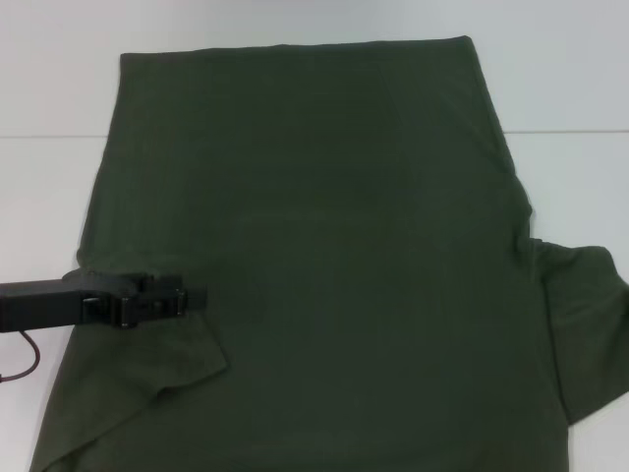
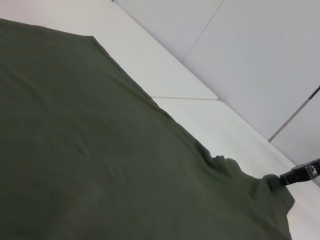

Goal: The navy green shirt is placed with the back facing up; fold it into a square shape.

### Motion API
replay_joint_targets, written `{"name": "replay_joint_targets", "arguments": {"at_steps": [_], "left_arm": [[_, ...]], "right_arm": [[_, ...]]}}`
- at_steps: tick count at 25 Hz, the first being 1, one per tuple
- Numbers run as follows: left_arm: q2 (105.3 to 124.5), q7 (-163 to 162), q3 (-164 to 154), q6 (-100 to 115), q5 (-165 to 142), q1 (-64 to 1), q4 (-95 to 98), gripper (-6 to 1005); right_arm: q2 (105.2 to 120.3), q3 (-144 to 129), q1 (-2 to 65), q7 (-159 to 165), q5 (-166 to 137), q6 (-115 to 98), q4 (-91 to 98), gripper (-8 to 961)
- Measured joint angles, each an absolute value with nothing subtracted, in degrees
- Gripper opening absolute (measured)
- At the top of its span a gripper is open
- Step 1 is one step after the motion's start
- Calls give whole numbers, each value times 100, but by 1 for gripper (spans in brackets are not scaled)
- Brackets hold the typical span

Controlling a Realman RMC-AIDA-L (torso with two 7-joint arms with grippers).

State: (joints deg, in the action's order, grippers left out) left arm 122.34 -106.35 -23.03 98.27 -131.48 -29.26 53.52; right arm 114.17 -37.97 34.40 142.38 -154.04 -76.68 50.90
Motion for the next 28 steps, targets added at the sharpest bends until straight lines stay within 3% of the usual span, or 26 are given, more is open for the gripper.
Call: {"name": "replay_joint_targets", "arguments": {"at_steps": [18,28], "left_arm": [[12182,-10699,-2276,9835,-12862,-2784,5356,595],[12089,-10913,-2276,9844,-12769,-2812,5378,595]], "right_arm": [[11337,-3788,3627,14650,-15566,-7313,5139,17],[11285,-3242,3670,14589,-15030,-9036,6102,19]]}}
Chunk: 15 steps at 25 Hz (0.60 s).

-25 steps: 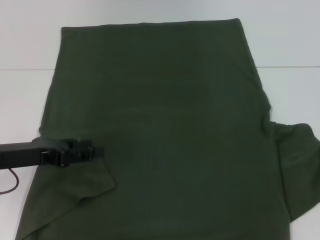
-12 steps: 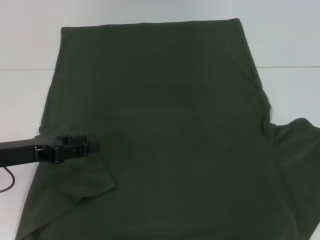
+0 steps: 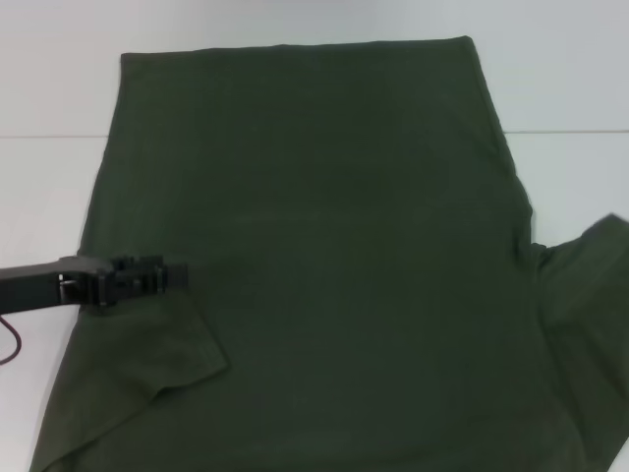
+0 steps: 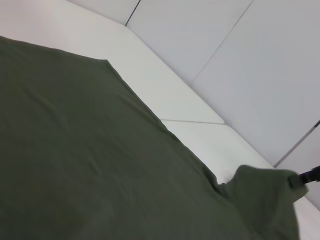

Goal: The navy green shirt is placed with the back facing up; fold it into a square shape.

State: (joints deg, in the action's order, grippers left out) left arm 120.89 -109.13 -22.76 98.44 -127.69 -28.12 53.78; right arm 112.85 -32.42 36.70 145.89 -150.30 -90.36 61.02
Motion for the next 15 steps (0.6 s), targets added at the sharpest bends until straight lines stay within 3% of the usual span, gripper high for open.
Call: {"name": "replay_joint_targets", "arguments": {"at_steps": [6,15], "left_arm": [[12047,-11013,-2276,9780,-12613,-2847,5379,595],[12040,-11013,-2173,9705,-12466,-2809,5361,595]], "right_arm": [[11315,-3286,3783,14595,-14319,-9550,6233,21],[11323,-4102,4498,14630,-14311,-9023,4825,23]]}}
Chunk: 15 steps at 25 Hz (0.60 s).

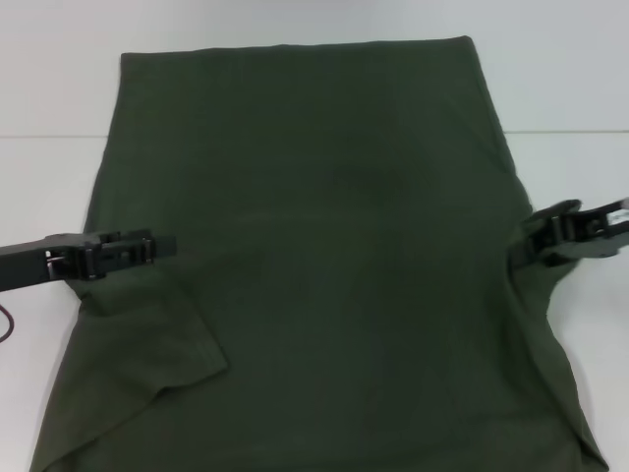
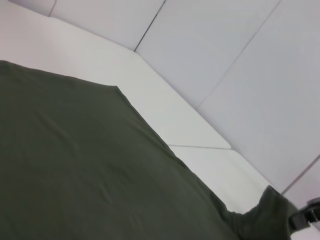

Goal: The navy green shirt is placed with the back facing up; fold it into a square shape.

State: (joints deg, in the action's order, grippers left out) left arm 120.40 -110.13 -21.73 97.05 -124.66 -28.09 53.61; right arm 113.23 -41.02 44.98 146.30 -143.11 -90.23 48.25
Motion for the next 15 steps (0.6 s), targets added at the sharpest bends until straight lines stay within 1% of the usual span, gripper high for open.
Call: {"name": "replay_joint_targets", "arguments": {"at_steps": [5,11,15], "left_arm": [[12041,-10978,-2019,9698,-12459,-2799,5335,595],[12041,-10963,-1954,9694,-12429,-2787,5326,595],[12041,-10965,-1926,9693,-12417,-2771,5326,596]], "right_arm": [[11370,-4198,4712,14537,-14324,-8809,4432,24],[11337,-4259,4856,14395,-14305,-8556,3889,26],[11327,-4196,4867,14311,-14088,-8423,3677,208]]}}
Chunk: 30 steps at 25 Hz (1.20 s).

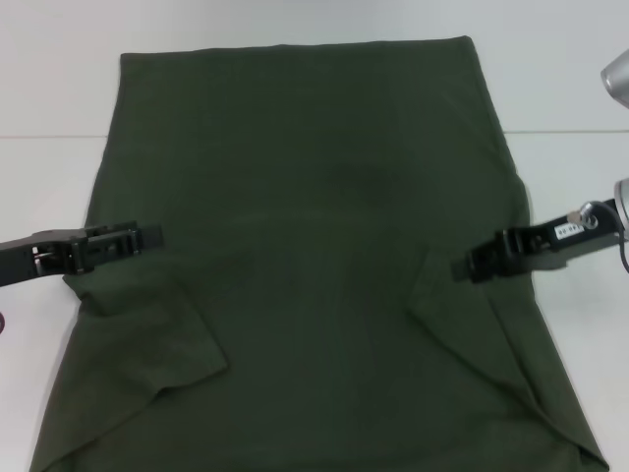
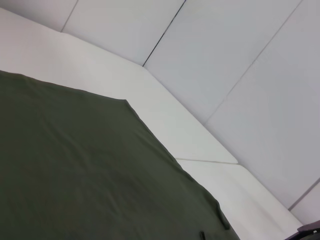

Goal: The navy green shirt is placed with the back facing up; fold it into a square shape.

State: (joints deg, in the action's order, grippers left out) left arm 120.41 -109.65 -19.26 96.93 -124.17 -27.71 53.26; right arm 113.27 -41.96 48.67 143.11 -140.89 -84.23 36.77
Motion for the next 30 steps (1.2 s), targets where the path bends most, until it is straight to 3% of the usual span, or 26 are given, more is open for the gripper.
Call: {"name": "replay_joint_targets", "arguments": {"at_steps": [5,11,16,30], "left_arm": [[12006,-11221,-1849,9747,-12409,-2717,5335,596],[11681,-13056,-1716,10529,-12631,-2448,5552,596],[11612,-13695,-952,11673,-13379,-2248,5902,596],[11775,-13792,-542,11726,-14378,-1531,6250,595]], "right_arm": [[11286,-4156,4662,13997,-13189,-8510,3670,344],[10974,-4108,4443,13968,-12636,-8405,3802,480],[10793,-4120,4473,14129,-12659,-8197,3836,564],[10799,-4139,4486,14125,-13085,-8158,4004,594]]}}
